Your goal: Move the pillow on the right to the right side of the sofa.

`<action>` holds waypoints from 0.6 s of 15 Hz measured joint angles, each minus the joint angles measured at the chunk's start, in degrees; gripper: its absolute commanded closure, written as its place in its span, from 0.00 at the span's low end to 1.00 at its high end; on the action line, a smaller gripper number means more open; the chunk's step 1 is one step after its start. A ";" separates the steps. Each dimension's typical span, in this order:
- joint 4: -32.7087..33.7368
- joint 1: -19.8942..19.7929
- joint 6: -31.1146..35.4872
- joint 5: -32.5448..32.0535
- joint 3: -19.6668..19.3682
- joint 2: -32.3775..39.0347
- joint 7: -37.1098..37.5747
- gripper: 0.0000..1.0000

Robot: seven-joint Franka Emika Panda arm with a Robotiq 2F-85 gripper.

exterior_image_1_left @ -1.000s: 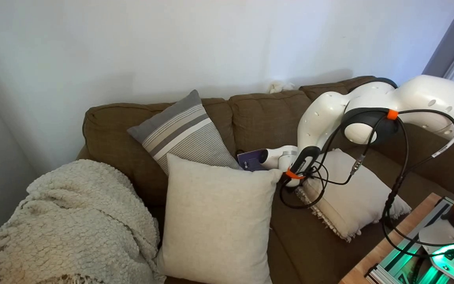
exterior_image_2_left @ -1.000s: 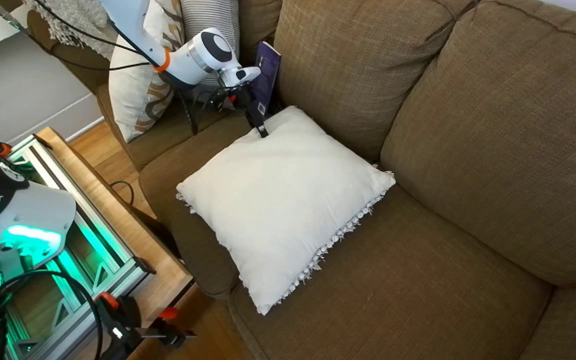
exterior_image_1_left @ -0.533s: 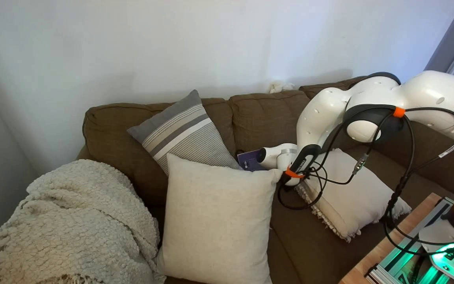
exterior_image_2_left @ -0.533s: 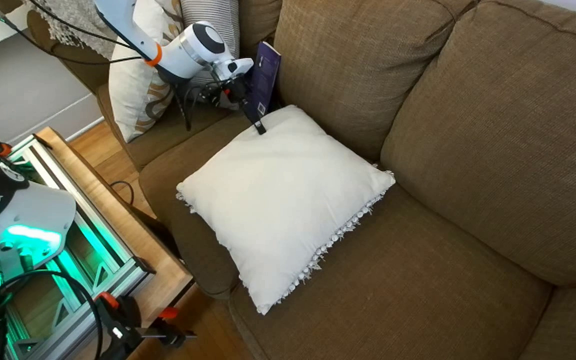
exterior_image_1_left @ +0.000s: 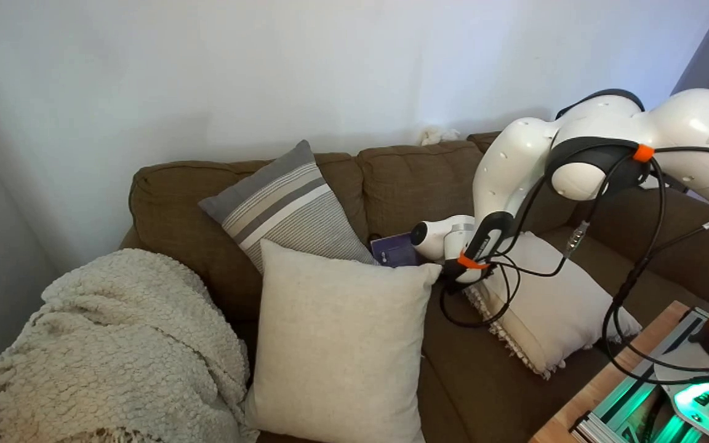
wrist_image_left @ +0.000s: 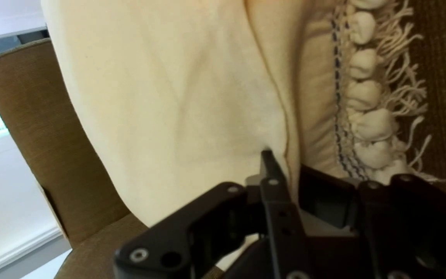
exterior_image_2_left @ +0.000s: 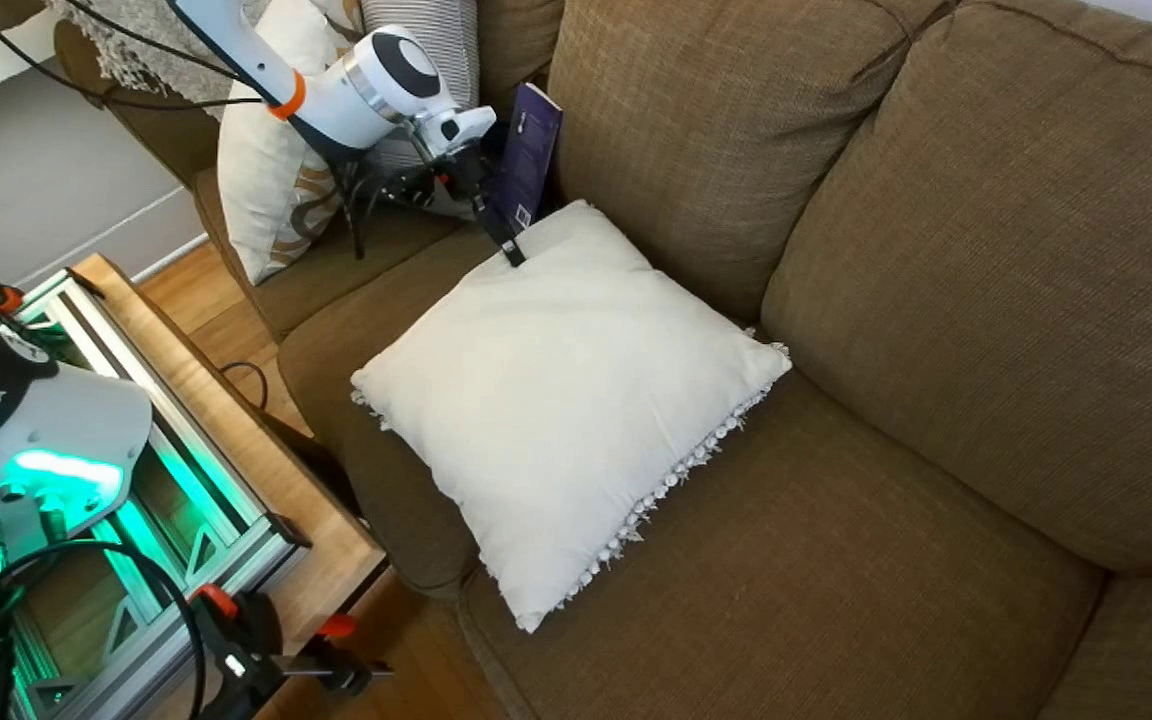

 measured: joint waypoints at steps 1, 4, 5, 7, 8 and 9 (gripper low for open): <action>-1.54 0.03 1.84 -0.65 -0.21 -0.98 1.34 0.98; -8.78 1.44 7.86 -3.86 -2.67 -5.80 9.48 0.98; -11.50 2.41 8.70 -5.07 -3.94 -7.85 13.11 0.98; -16.85 4.41 8.94 -7.46 -6.13 -12.32 20.29 0.94; -19.51 5.36 8.92 -9.32 -7.07 -14.70 23.49 0.94; -21.93 6.17 8.92 -10.83 -7.82 -16.97 25.68 0.94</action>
